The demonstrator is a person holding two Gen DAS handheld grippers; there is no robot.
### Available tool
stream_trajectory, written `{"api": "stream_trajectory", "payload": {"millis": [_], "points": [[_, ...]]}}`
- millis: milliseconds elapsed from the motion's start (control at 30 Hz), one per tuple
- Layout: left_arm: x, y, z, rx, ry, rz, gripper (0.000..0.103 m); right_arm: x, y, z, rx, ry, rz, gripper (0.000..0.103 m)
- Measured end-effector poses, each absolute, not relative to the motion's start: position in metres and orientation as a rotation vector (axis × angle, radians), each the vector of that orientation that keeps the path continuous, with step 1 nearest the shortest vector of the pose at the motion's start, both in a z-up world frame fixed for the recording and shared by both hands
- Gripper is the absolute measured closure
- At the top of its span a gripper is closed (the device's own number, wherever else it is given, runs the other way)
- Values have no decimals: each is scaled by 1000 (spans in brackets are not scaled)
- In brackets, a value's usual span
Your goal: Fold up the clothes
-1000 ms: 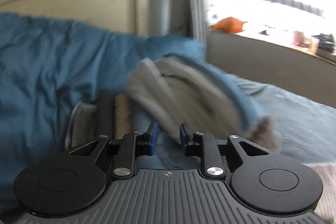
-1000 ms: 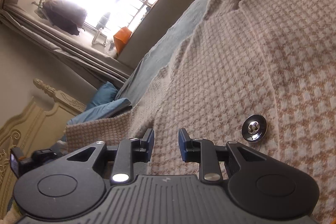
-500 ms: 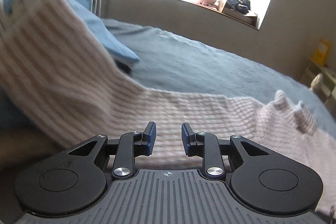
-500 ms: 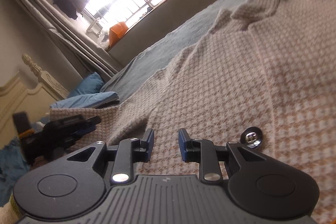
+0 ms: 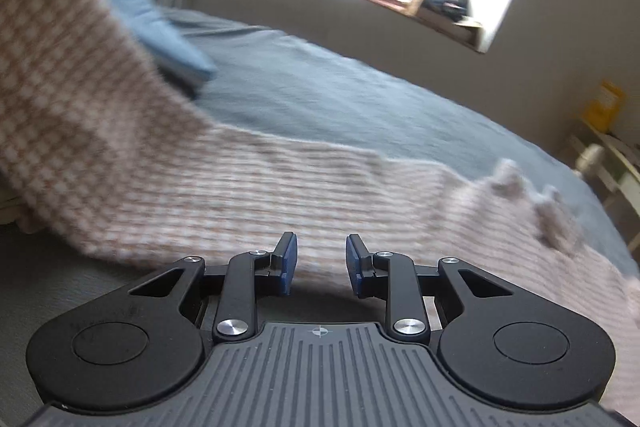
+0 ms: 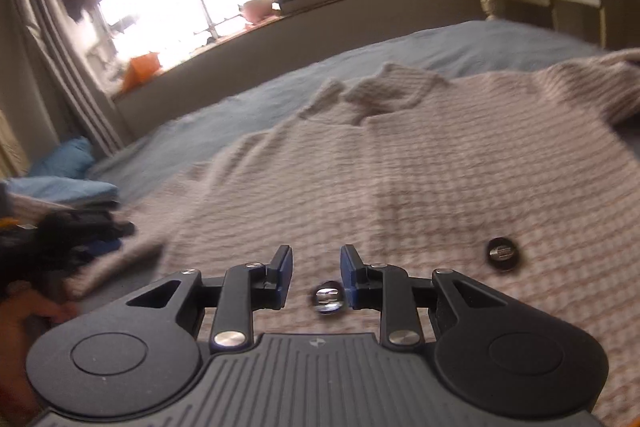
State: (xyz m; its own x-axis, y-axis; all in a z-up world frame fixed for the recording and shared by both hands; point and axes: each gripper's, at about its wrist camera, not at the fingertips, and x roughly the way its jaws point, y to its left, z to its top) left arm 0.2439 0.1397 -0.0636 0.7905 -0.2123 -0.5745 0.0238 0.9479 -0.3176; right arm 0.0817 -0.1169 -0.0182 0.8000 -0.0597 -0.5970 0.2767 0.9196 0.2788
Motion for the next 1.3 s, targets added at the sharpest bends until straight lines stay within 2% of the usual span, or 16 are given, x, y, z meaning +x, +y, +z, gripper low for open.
{"api": "stream_trajectory", "payload": {"millis": [233,467,600,667,700,900,1000,1067,1100,1133,1300], "points": [[223,95,-82,-261,706,-310,72,78,-126,-37,316,667,-318,75],[215,86,-104,-223,730,-328,70,79,-131,-52,313,702,-330,74],[211,79,-108,-193,697,-356,52,77,-128,-55,324,682,-315,62],[206,73,-109,-158,671,-356,48,77,-124,-52,305,676,-311,45],[204,70,-110,-139,663,-353,47,76,-121,-50,292,674,-309,43],[196,75,-92,-153,699,-334,40,68,-112,-33,267,641,-309,40],[190,75,-78,-128,741,-362,30,54,-124,-21,296,640,-361,34],[186,71,-70,-108,780,-391,17,46,-133,-21,309,661,-400,29],[184,69,-68,-99,799,-399,5,42,-137,-22,315,674,-419,27],[182,67,-67,-93,814,-398,1,38,-142,-23,321,687,-438,24],[175,58,-68,-50,880,-349,0,30,-158,-34,364,752,-509,14]]}}
